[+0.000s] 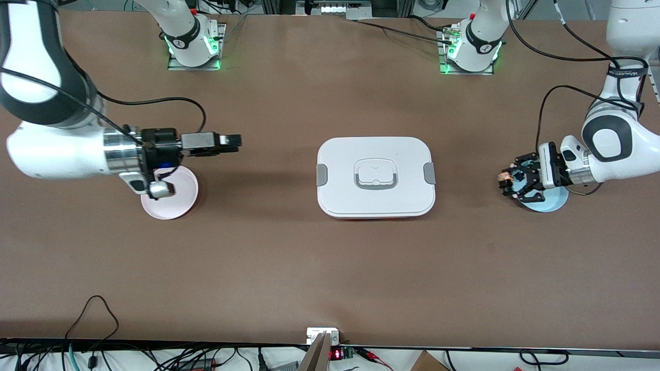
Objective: Transfer orange switch to right arm and place
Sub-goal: 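Carry the switch over the box while the right gripper reaches toward it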
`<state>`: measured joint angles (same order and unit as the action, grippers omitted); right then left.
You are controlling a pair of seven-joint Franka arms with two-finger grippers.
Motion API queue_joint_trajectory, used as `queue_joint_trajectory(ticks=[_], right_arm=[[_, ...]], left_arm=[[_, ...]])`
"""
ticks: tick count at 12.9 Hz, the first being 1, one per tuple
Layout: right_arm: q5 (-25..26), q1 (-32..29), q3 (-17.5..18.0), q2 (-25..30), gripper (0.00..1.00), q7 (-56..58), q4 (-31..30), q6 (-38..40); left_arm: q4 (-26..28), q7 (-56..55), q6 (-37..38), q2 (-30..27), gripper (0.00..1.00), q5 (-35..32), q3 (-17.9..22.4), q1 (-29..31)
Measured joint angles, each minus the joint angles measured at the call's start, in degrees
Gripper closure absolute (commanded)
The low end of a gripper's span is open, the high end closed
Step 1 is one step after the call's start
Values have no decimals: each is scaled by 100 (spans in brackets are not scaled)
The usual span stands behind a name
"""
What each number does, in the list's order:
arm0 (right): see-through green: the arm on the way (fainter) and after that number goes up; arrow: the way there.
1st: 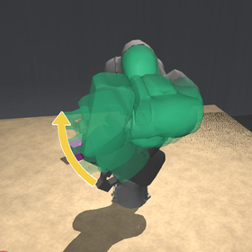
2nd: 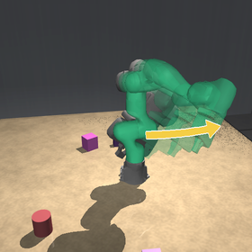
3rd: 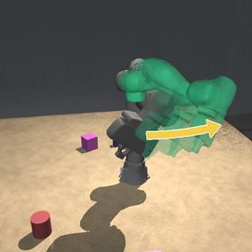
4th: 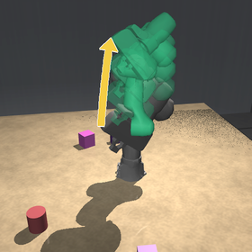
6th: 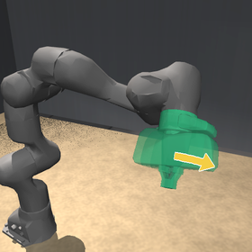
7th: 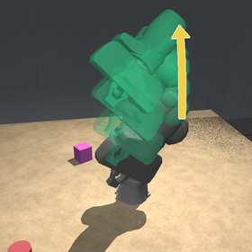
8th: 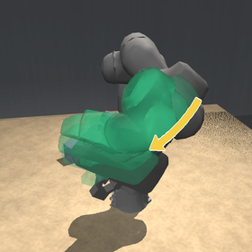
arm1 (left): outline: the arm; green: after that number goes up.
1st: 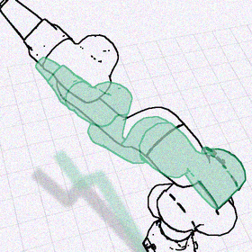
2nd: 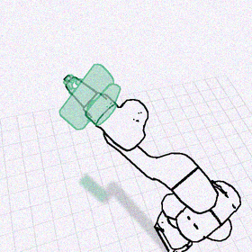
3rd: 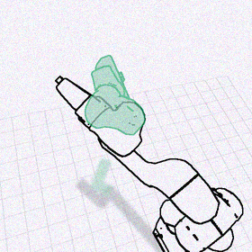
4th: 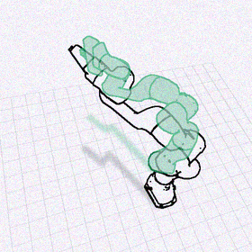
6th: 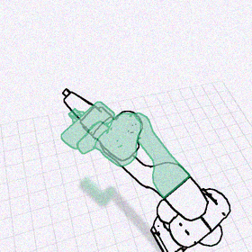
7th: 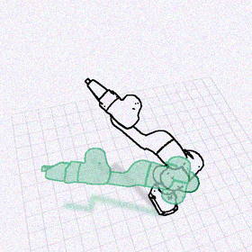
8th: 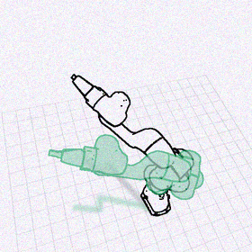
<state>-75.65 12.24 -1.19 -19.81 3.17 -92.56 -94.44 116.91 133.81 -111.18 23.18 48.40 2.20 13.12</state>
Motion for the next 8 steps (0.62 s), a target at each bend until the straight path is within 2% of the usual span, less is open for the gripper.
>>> queue_joint_trajectory(ticks=[3,6,8], right_arm=[[-628,468,7,-200,0,314,-1,-310],[-1194,826,10,-303,0,429,-1,-665],[-1503,959,9,-360,0,474,-1,-718]], left_arm=[[0,24,1218,-2,100,1335,-223,-65],[2,22,1859,-4,100,3021,-907,-242],[3,-113,1972,-6,100,4351,-1497,-503]])
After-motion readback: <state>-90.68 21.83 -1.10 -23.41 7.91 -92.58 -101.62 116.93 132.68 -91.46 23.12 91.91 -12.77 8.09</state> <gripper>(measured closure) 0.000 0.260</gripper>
